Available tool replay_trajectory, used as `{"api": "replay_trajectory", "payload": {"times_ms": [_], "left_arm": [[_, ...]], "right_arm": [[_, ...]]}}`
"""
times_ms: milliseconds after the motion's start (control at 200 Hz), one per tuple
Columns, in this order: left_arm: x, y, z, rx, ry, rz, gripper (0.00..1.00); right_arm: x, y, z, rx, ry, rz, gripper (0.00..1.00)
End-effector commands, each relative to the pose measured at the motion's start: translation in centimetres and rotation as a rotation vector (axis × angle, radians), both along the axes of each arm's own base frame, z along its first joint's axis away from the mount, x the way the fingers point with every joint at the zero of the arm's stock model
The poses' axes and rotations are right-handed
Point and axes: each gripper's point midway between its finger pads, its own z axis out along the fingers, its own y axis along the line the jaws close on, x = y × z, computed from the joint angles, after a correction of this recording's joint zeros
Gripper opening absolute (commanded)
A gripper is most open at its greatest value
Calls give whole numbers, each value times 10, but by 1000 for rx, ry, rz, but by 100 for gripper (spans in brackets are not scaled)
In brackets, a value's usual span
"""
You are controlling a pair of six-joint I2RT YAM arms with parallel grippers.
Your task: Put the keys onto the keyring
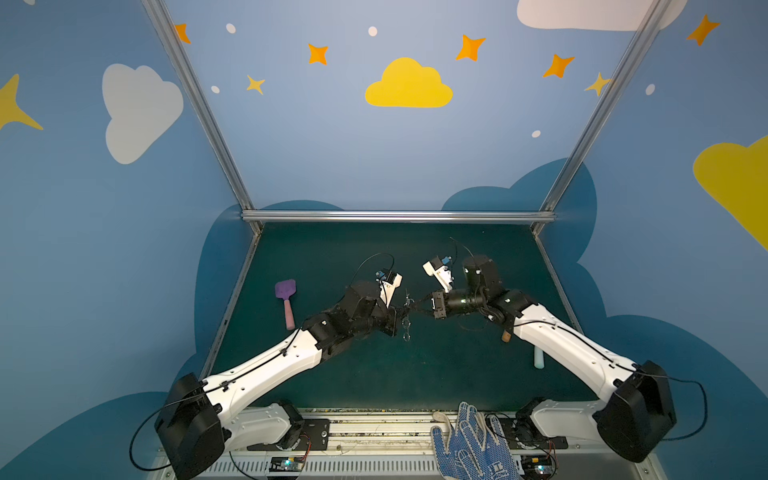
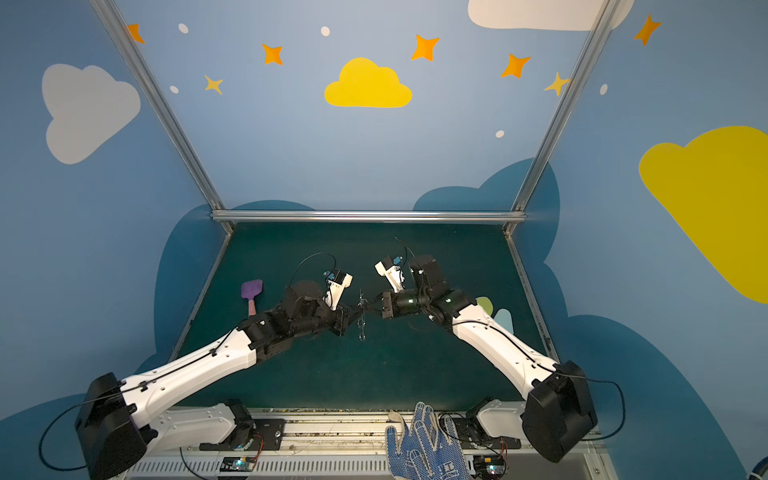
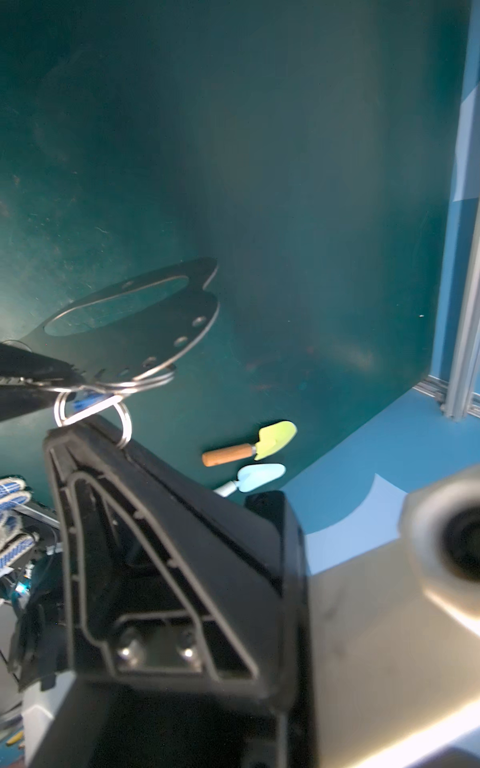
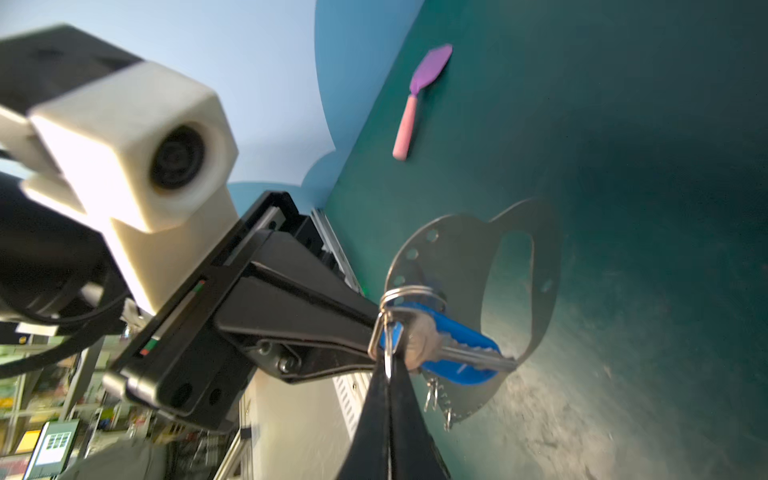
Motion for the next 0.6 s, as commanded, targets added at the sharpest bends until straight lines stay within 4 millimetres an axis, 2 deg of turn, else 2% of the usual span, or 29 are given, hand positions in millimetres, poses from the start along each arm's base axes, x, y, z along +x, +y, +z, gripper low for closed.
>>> {"api": "replay_trajectory", "payload": {"times_ms": [0, 205, 325, 546, 596], "left_arm": [[4, 3, 10, 28, -31, -4, 5], [2, 5, 8, 50, -36, -14, 8], [-3, 0, 8, 38, -24, -57, 4], [-4, -4, 7, 32, -15, -81, 4], [-4, -3, 6, 36, -14, -73, 4]], "right_arm": [[-26, -16, -27, -133, 107, 92, 0], [-35, -25, -25, -190, 99, 148, 0], [-39, -26, -19, -191, 88, 169, 0], [-32, -24, -13, -174, 73, 136, 0], [-27, -28, -14, -191, 63, 101, 9]]}}
